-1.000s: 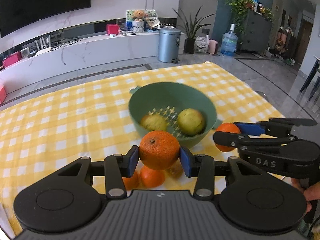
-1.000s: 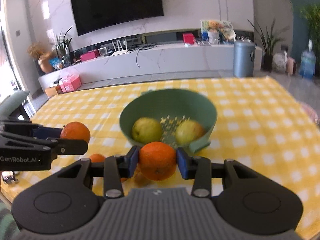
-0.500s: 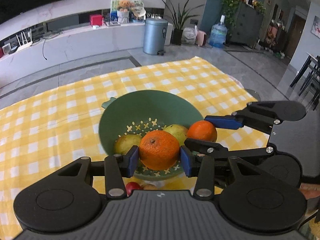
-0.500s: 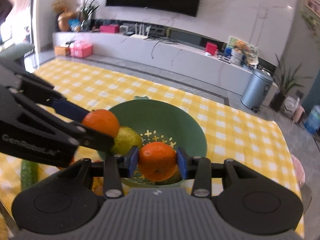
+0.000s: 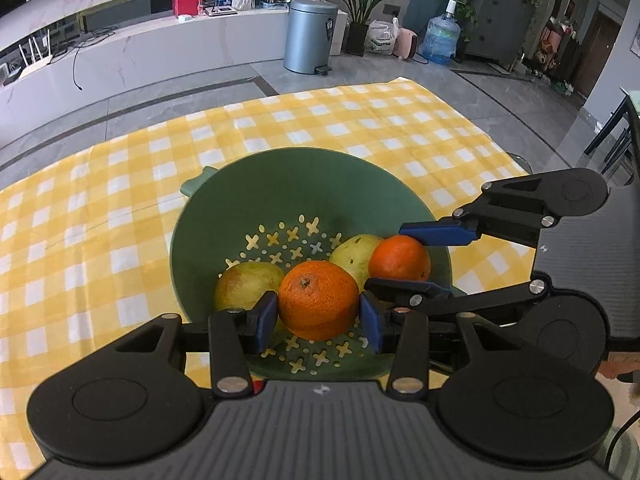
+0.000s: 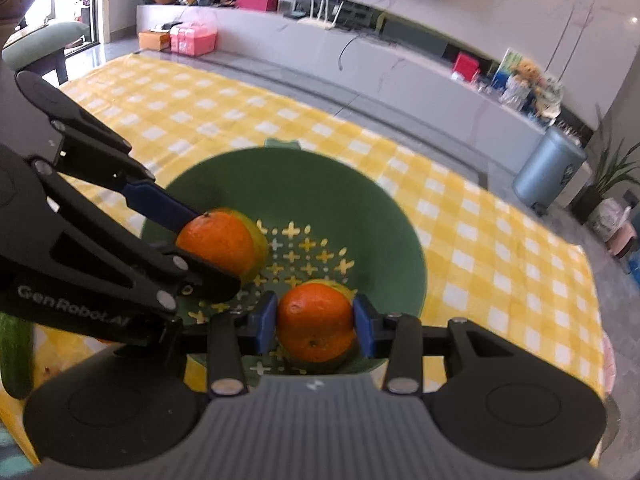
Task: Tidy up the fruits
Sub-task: 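Carry both oranges over the colander and open both tools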
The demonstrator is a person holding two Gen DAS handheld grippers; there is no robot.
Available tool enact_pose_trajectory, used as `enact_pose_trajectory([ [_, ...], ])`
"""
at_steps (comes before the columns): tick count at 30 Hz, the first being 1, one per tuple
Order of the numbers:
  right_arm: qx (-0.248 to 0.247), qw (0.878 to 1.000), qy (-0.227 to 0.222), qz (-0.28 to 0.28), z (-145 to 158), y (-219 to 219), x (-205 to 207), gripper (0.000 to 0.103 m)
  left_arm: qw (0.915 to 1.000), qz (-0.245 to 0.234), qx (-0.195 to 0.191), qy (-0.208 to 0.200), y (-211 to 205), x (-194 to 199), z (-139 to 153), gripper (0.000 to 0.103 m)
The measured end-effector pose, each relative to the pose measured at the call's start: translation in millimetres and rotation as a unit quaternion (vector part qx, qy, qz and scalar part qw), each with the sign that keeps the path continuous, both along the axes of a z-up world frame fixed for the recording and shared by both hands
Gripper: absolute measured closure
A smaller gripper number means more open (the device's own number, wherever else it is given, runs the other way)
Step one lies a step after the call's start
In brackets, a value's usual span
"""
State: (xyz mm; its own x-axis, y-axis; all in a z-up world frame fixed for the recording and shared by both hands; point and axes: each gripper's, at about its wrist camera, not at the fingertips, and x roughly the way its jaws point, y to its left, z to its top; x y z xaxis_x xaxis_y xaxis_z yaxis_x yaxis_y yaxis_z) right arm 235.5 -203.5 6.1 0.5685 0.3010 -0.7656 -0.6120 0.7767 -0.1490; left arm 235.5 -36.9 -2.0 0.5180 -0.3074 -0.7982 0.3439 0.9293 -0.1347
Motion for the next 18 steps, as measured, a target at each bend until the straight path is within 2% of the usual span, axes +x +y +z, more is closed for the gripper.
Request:
enact_pose_trajectory([
  [9, -0.033, 0.999, -0.020, 0.032, -2, 9, 6, 0.065, 0.9992, 0.034, -0.013, 0.014, 11, 14, -9, 0.053],
  [18, -0.014, 1.000, 0.001, 0.020, 2, 5, 15, 0.065, 0.9987, 0.044, -0.024, 0.012, 13, 17, -8, 0.052],
])
